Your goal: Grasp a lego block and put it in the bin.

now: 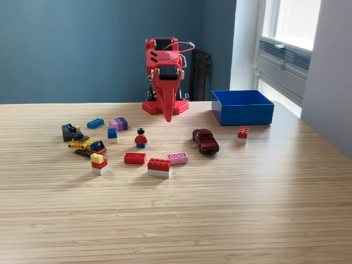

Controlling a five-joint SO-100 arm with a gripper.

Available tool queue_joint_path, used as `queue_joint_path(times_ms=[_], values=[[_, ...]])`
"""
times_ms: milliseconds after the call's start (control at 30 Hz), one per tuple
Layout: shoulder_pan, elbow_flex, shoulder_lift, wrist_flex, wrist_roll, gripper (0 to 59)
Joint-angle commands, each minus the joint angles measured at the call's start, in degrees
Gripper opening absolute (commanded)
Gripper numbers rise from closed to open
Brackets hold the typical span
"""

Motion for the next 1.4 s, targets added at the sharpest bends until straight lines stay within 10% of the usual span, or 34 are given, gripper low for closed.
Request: queue_joint_path(times_ms=[33, 1400], values=[[-0.3, 0.4, 0.4, 0.5, 0.5, 0.1], [-1.9, 0.4, 0.4, 0.5, -1.8, 3.7]])
